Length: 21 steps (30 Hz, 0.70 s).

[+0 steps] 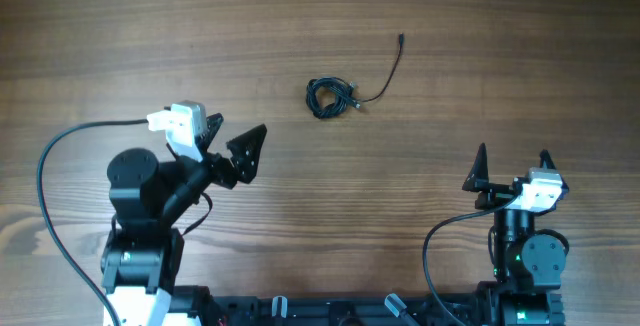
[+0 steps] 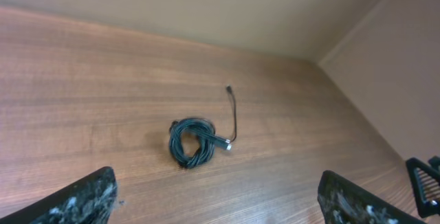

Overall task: Untangle cables
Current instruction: 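Move the left gripper forward toward the coiled black cable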

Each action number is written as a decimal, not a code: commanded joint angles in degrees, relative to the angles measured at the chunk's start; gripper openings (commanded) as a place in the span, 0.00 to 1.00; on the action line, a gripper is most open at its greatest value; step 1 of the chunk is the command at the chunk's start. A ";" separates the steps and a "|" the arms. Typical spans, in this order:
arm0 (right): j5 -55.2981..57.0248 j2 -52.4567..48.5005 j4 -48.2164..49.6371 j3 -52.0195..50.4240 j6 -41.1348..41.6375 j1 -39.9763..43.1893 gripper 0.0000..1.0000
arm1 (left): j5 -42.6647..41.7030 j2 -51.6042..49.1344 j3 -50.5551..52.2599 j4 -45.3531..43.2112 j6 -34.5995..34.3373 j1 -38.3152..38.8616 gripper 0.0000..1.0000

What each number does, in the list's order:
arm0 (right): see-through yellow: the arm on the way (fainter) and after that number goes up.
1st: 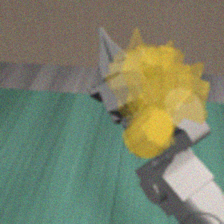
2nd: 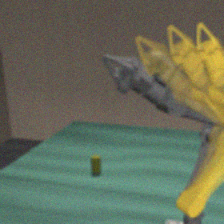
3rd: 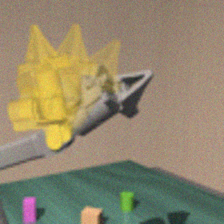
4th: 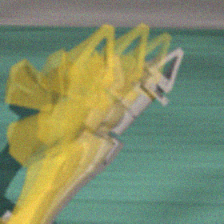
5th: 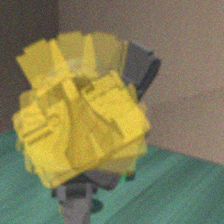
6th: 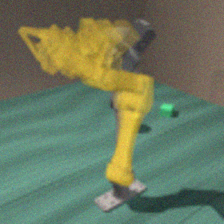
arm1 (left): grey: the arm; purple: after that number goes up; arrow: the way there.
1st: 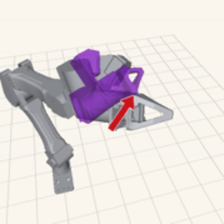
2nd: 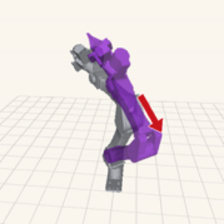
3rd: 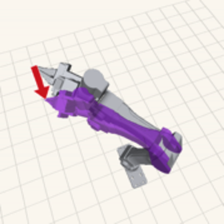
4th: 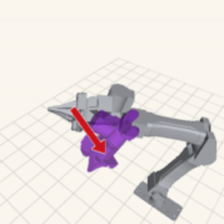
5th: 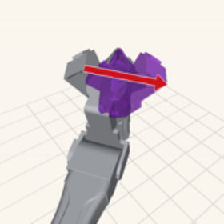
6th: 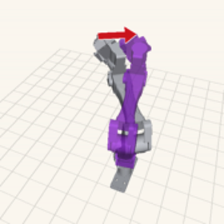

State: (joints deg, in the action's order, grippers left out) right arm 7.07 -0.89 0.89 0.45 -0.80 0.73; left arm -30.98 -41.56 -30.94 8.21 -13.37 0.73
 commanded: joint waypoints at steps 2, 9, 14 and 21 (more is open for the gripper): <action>-0.55 0.61 0.15 -0.17 -0.68 -0.33 1.00 | 4.33 -4.79 -6.58 4.17 -0.59 -0.22 0.91; -0.55 0.61 0.15 -0.17 -0.66 -0.33 1.00 | 6.99 -14.16 -15.76 13.53 -0.61 -0.20 0.86; -0.55 0.61 0.15 -0.17 -0.68 -0.33 1.00 | 12.22 -19.65 -20.26 17.11 -0.61 3.21 0.86; -0.55 0.61 0.15 -0.17 -0.63 -0.33 1.00 | 20.83 -24.28 -21.64 16.94 -0.68 10.25 0.81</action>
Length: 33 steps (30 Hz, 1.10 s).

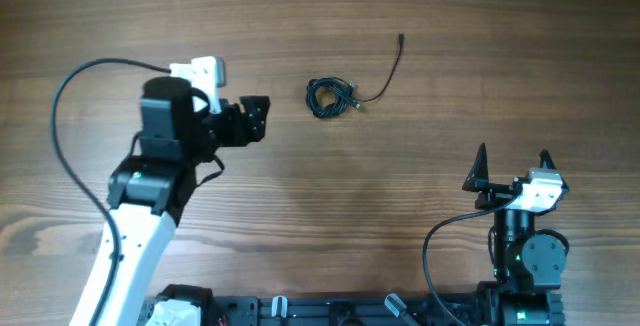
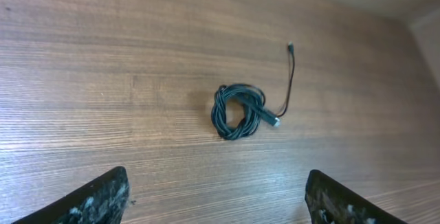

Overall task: Untangle cables
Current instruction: 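Move the left gripper forward toward the coiled black cable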

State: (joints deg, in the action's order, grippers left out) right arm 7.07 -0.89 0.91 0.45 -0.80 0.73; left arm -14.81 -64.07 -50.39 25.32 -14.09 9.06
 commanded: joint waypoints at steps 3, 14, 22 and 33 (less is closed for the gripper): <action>-0.55 0.61 0.13 -0.17 -0.66 -0.33 1.00 | 4.66 -4.55 -5.27 0.72 -1.05 2.86 0.78; -0.55 0.61 0.13 -0.17 -0.66 -0.33 1.00 | 4.63 -11.47 -11.52 5.14 -1.18 3.10 1.00; -0.55 0.61 0.13 -0.17 -0.66 -0.33 1.00 | 3.93 -11.47 -11.50 5.22 -1.60 3.10 1.00; -0.55 0.61 0.13 -0.17 -0.66 -0.33 1.00 | 4.04 -11.52 -12.26 8.48 -3.08 3.93 0.88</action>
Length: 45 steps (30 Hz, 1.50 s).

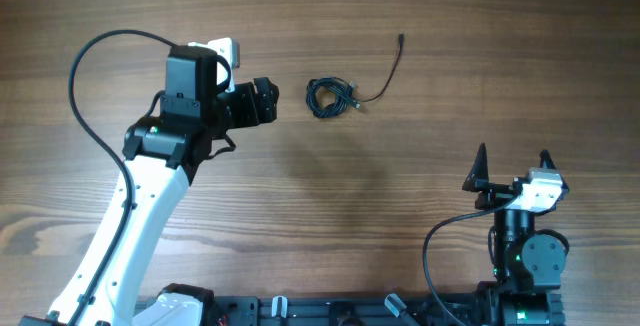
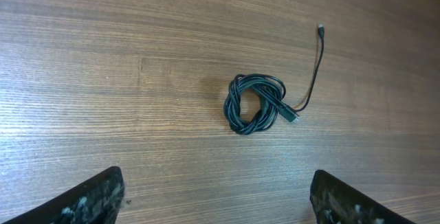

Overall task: Untangle cables
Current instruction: 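Move the left gripper forward toward the coiled black cable, then lower the left gripper onto the cable coil and close it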

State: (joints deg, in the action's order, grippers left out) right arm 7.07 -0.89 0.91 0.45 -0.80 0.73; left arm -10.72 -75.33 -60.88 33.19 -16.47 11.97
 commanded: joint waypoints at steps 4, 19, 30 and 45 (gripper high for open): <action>-0.55 0.61 0.13 -0.17 -0.68 -0.33 1.00 | 1.97 -0.87 -4.26 2.12 -0.70 3.04 0.88; -0.55 0.61 0.13 -0.17 -0.68 -0.33 1.00 | 7.17 -5.09 -8.13 4.68 -0.57 5.57 0.95; -0.55 0.61 0.13 -0.17 -0.68 -0.33 1.00 | 3.72 -7.06 -8.13 4.63 -0.74 5.57 0.91; -0.55 0.61 0.13 -0.17 -0.66 -0.33 1.00 | 3.72 -15.85 -8.13 0.98 -0.74 8.76 0.88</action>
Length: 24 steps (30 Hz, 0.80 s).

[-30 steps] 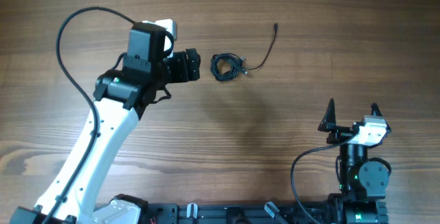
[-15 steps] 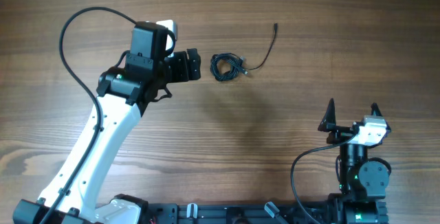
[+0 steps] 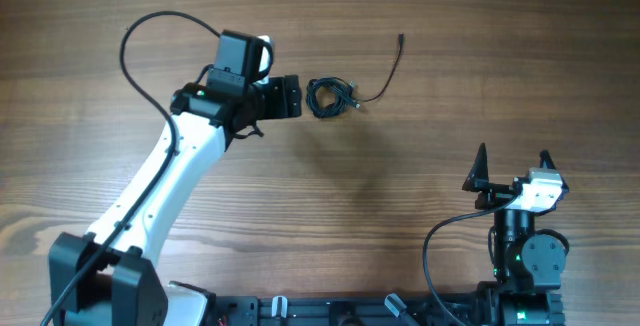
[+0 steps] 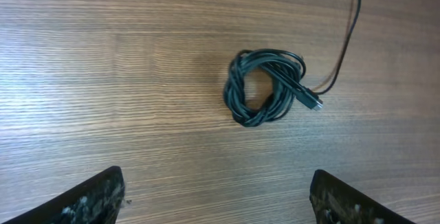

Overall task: Untangle cables
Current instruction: 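Lower the left gripper onto the cable coil and close it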

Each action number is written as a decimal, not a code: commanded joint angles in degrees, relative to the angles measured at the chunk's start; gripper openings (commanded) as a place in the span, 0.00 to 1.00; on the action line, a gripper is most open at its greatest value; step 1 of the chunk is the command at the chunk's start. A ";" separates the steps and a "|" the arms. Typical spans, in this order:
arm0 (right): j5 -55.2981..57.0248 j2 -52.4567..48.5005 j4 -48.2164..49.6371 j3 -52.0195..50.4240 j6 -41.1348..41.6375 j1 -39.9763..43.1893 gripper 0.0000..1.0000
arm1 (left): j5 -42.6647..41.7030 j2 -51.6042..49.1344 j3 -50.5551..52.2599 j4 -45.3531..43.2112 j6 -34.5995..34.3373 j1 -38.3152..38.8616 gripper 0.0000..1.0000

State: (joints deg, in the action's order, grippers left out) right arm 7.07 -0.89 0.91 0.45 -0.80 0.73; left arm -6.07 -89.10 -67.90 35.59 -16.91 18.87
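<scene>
A thin black cable point(image 3: 330, 97) lies wound into a small knotted coil point(image 4: 265, 86) on the wooden table, with one loose tail point(image 3: 392, 64) running up and right to a small plug. My left gripper point(image 3: 290, 97) hovers just left of the coil, open, its fingertips point(image 4: 103, 191) wide apart at the bottom of the left wrist view with nothing between them. My right gripper point(image 3: 511, 161) rests open near the table's front right, far from the cable.
The brown wooden table point(image 3: 450, 116) carries only the cable. My left arm's own black supply cable point(image 3: 150, 28) arcs above its forearm at the left.
My left gripper has moved right, from a short way left of the coil to right beside it. The coil sits larger and nearer in the left wrist view. The right arm has not moved.
My left gripper began open near the table's left front, far from the coil. At each later moment it stood farther back and farther right, staying open, and now it is just beside the coil. The cable and the right arm stayed where they were.
</scene>
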 commanded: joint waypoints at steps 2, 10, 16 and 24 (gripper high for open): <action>-0.55 0.61 0.13 -0.17 -0.68 -0.33 1.00 | -0.94 -2.91 -1.11 -2.69 -0.31 2.80 0.88; -0.55 0.61 0.13 -0.17 -0.66 -0.33 0.99 | -0.87 -4.02 -1.11 -4.72 -0.28 4.81 0.91; -0.55 0.61 0.13 -0.17 -0.68 -0.33 1.00 | -0.87 -4.07 -1.11 -5.20 -0.24 4.81 0.90; -0.55 0.61 0.13 -0.17 -0.68 -0.33 1.00 | -0.87 -7.21 -1.11 -6.29 0.20 4.81 0.86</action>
State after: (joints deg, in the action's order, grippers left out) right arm 7.07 -0.89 0.91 0.45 -0.80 0.73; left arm -6.33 -93.65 -67.90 29.82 -16.88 23.62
